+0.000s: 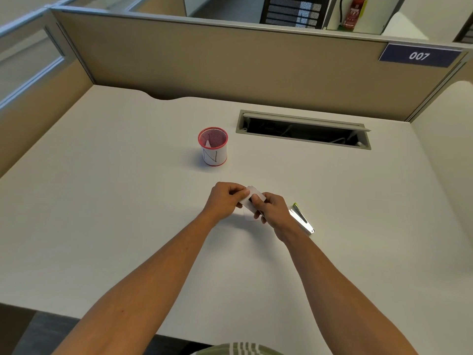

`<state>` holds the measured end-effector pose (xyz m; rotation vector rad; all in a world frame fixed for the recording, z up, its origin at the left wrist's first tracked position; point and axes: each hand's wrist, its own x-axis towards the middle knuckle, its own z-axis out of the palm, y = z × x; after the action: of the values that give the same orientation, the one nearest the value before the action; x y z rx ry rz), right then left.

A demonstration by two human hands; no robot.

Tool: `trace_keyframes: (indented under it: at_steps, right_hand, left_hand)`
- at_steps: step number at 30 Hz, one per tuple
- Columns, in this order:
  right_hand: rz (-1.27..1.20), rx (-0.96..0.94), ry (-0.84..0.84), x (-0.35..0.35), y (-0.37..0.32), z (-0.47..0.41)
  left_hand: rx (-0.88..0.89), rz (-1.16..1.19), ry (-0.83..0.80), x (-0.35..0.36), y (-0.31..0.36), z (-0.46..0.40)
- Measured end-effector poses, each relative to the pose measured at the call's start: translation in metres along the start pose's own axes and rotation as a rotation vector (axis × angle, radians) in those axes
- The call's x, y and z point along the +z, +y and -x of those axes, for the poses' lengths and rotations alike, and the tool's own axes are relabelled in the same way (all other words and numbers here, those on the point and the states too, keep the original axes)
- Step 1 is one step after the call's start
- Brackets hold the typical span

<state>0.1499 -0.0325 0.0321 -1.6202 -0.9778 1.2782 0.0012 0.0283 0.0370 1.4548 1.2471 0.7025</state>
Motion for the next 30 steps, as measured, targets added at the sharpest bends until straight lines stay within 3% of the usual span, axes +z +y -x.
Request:
trace_keyframes:
  at_steps: [5, 12, 16, 25, 30]
  right_hand:
    - [0.002, 0.010, 0.018, 0.004, -0.002, 0.002]
    - [-0.045, 0.031, -0.081, -0.009, -0.004, 0.011]
    - [-0.033, 0.035, -0.017, -0.018, 0.005, 0.015]
    - [0.682, -0.087, 0.260, -0.023, 0.038, 0.033]
    - [0.852, -0.088, 0.281, -0.014, 0.048, 0.036]
  left_hand:
    - [-0.014, -0.006, 0.007, -0.001, -0.003, 0.000]
    - [-0.009, 0.028, 0.013, -0.004, -0.002, 0.003]
    - [-0.015, 0.022, 0.020, -0.005, -0.003, 0.003]
    - [-0.020, 0.041, 0.049, -0.004, -0.002, 0.004]
    - [0.008, -0.047, 0.112, -0.002, 0.000, 0.007]
